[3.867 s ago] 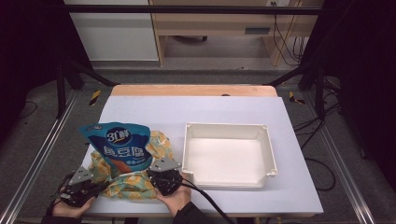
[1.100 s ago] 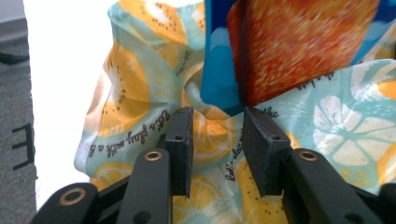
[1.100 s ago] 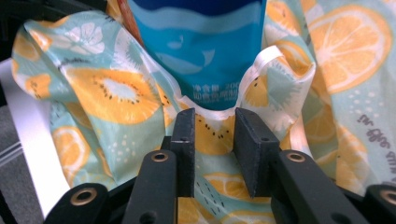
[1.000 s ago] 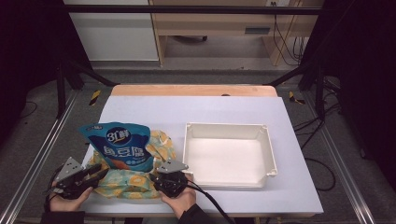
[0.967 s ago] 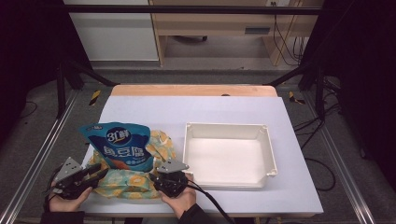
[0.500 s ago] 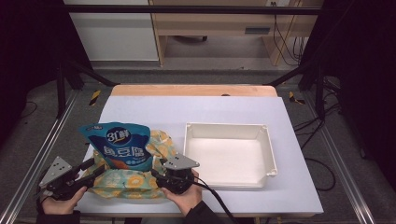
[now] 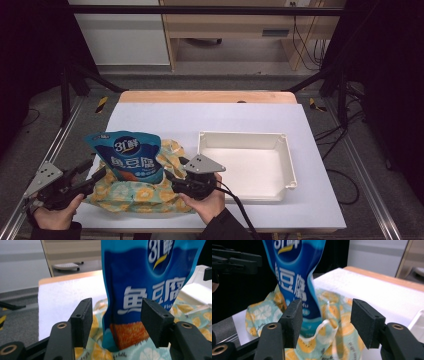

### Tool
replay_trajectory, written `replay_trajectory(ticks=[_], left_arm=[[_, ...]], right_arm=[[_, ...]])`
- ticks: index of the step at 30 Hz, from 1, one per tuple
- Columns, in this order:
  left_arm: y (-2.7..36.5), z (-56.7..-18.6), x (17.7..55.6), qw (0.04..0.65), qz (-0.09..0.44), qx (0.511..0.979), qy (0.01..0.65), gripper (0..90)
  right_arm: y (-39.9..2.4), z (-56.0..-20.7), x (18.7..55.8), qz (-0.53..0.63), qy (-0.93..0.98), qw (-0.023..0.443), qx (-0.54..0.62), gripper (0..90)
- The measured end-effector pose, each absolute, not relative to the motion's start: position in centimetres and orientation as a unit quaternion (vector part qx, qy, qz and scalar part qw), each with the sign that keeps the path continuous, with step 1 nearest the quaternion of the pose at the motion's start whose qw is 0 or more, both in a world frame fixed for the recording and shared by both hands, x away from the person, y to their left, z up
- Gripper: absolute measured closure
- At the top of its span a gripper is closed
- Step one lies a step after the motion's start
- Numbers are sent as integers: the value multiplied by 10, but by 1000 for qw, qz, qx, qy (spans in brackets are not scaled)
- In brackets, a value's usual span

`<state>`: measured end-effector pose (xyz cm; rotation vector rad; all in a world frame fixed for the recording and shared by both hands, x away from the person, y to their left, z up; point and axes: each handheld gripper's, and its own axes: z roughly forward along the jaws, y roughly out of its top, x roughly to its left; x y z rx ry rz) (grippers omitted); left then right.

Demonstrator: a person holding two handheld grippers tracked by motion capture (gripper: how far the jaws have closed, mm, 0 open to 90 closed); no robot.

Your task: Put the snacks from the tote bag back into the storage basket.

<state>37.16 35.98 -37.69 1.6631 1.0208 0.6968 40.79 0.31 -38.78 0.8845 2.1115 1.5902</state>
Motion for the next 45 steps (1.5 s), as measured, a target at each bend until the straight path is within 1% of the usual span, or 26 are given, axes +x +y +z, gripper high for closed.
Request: replay_trajectory(ticks=[11,19,27,39,45], left_arm=[[357,-354,377,522,305,681,412,425],[362,-342,381,525,312,676,412,418],[359,-338,388,522,319,674,414,430],[360,-337,399,523,318,673,416,529],[353,-338,404,518,315,680,411,607]], right_arm=[[-9,-358,410,575,733,196,306,425],[-6,-346,411,585,730,193,297,436],[2,-342,417,587,731,187,294,460],[16,-342,429,580,737,183,293,515],[23,-341,433,576,741,181,294,554]])
